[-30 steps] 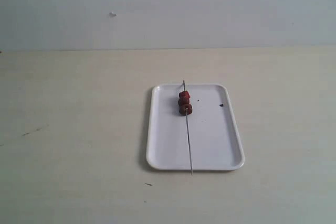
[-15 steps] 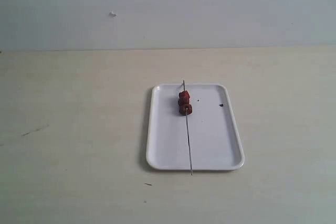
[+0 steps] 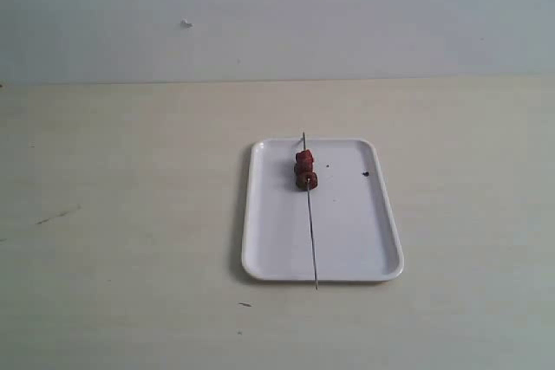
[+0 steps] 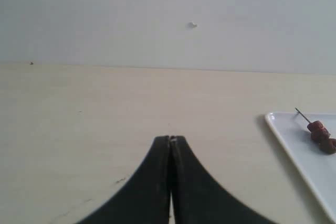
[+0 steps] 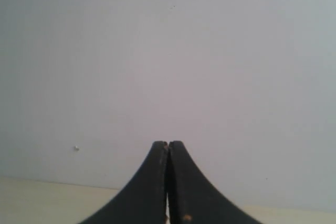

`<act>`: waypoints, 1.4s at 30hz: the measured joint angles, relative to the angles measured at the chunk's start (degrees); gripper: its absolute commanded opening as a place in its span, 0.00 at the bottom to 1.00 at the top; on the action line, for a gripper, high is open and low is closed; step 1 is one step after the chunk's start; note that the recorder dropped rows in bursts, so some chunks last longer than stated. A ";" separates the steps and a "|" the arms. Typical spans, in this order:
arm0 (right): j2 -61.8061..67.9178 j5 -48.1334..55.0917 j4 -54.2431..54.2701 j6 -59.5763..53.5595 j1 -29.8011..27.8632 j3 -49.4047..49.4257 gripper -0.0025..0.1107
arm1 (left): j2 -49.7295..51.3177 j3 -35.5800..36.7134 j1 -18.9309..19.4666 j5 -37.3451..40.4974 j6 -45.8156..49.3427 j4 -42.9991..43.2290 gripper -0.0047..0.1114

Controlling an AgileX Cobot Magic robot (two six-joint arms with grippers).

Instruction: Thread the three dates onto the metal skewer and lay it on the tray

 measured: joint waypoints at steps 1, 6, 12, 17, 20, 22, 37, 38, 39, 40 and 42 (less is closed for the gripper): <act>0.00 0.00 -0.10 0.00 0.00 0.38 0.02 | 0.00 0.00 0.00 0.00 0.00 0.00 0.04; 0.00 0.00 -0.79 0.21 0.00 2.03 0.02 | 0.00 0.00 0.00 0.00 0.00 0.00 0.04; -3.32 -0.13 -28.57 25.79 0.00 6.58 0.02 | 0.00 0.00 0.00 0.00 0.00 0.00 0.04; -8.41 -0.02 -44.07 41.96 0.00 11.47 0.02 | 0.00 0.00 0.00 0.00 0.00 0.00 0.04; -10.92 1.43 -45.74 41.81 0.00 14.30 0.02 | 0.00 0.00 0.00 0.00 0.00 0.00 0.04; -11.40 3.31 -46.21 41.12 0.00 15.96 0.02 | 0.00 0.00 0.00 0.00 0.00 0.00 0.04; -11.38 8.01 -46.55 40.34 0.00 20.93 0.02 | 0.00 0.00 0.00 0.00 0.00 0.00 0.04; -11.38 8.01 -46.55 40.34 0.00 20.93 0.02 | 0.00 0.00 0.00 0.00 0.00 0.00 0.04; -11.38 8.01 -46.55 40.34 0.00 20.93 0.02 | 0.00 0.00 0.00 0.00 0.00 0.00 0.04; -11.38 8.01 -46.55 40.34 0.00 20.93 0.02 | 0.00 0.00 0.00 0.00 0.00 0.00 0.04; -11.38 8.01 -46.55 40.34 0.00 20.93 0.02 | 0.00 0.00 0.00 0.00 0.00 0.00 0.04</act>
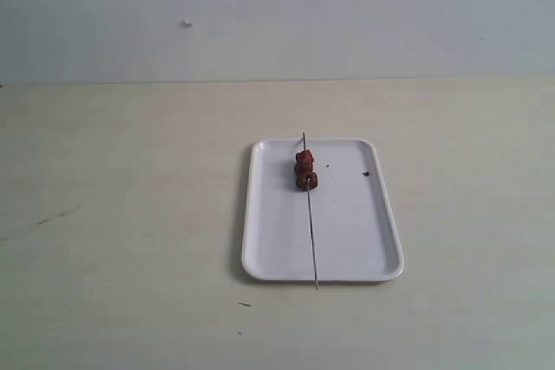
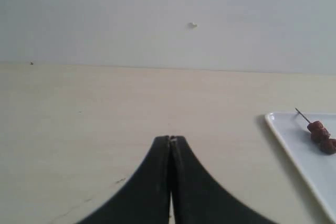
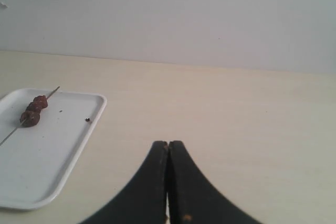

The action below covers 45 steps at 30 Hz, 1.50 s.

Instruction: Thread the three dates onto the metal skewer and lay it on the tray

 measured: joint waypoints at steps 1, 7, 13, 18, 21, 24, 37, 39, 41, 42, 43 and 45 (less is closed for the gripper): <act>0.00 0.00 0.00 0.00 0.00 0.00 0.02 | 0.00 0.00 0.00 0.00 0.00 0.00 0.04; 0.00 0.00 0.00 0.00 0.00 0.00 0.02 | 0.00 0.00 0.00 0.00 0.00 0.00 0.04; 0.00 0.00 0.00 0.00 0.00 0.00 0.02 | 0.00 0.00 0.00 0.34 0.00 8.91 0.04; 0.00 0.00 0.00 0.00 0.00 0.00 0.02 | 0.00 0.04 0.00 9.43 -5.93 29.22 0.04; 0.00 0.00 0.00 0.00 0.00 0.00 0.02 | 0.00 0.26 0.00 12.96 -15.18 33.31 0.04; 0.00 0.00 0.00 0.00 0.00 0.00 0.02 | 0.00 0.39 0.00 10.14 -32.64 37.65 0.04; 0.00 0.00 0.00 0.00 0.00 0.00 0.02 | 0.00 2.96 0.00 2.42 -75.50 63.49 0.04; 0.00 0.00 0.00 0.00 0.00 0.00 0.02 | 0.00 3.34 0.00 2.10 -75.76 63.96 0.04; 0.00 0.00 0.00 0.00 0.00 0.00 0.02 | 0.00 3.47 0.00 1.95 -75.86 64.08 0.04; 0.00 0.00 0.00 0.00 0.00 0.00 0.02 | 0.00 3.47 0.00 1.74 -75.86 64.21 0.04; 0.00 0.00 0.00 0.00 0.00 0.00 0.02 | 0.00 3.47 0.00 1.64 -75.72 64.21 0.04; 0.00 0.00 0.00 0.00 0.00 0.00 0.02 | -0.17 3.47 0.00 1.38 -74.15 64.21 0.04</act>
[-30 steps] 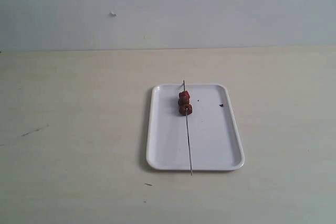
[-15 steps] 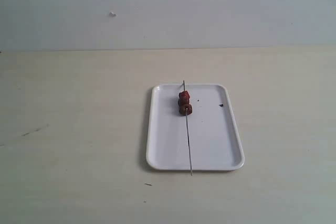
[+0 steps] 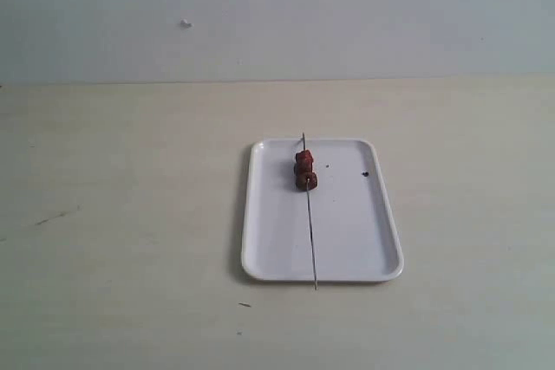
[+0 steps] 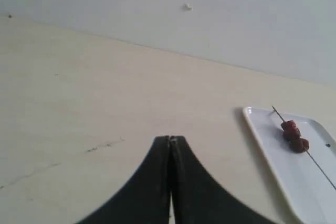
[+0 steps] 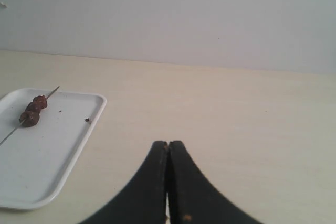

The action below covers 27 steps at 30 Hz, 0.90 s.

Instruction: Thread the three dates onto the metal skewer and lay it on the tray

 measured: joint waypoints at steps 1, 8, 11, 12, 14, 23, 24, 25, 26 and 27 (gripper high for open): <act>0.00 0.00 0.00 0.00 0.00 0.00 0.02 | -0.43 0.00 0.27 0.00 1.04 0.08 0.04; 0.00 0.00 0.00 0.00 0.00 0.00 0.02 | -8.94 0.25 8.22 6.13 3.23 0.29 0.04; 0.00 0.00 0.00 0.00 0.00 0.00 0.02 | -12.40 0.25 10.90 9.83 3.46 2.18 0.04; 0.00 0.00 0.00 0.00 0.00 0.00 0.02 | -13.50 0.25 11.46 10.99 3.46 3.15 0.04; 0.00 0.00 0.00 0.00 0.00 0.00 0.02 | -15.10 0.25 12.00 13.18 3.50 5.05 0.04; 0.00 0.00 0.00 0.00 0.00 0.00 0.02 | -18.66 0.48 12.26 22.01 3.65 8.84 0.04; 0.00 0.00 0.00 0.00 0.00 0.00 0.02 | -18.66 0.48 12.26 22.01 3.65 8.84 0.04; 0.00 0.00 0.00 0.00 0.00 0.00 0.02 | -18.66 0.48 12.26 22.01 3.65 8.94 0.04; 0.00 0.00 0.00 0.00 0.00 0.00 0.02 | -18.66 0.48 12.26 22.01 3.75 8.94 0.04; 0.00 0.00 0.00 0.00 0.00 0.00 0.02 | -18.66 0.48 12.26 22.01 3.75 8.94 0.04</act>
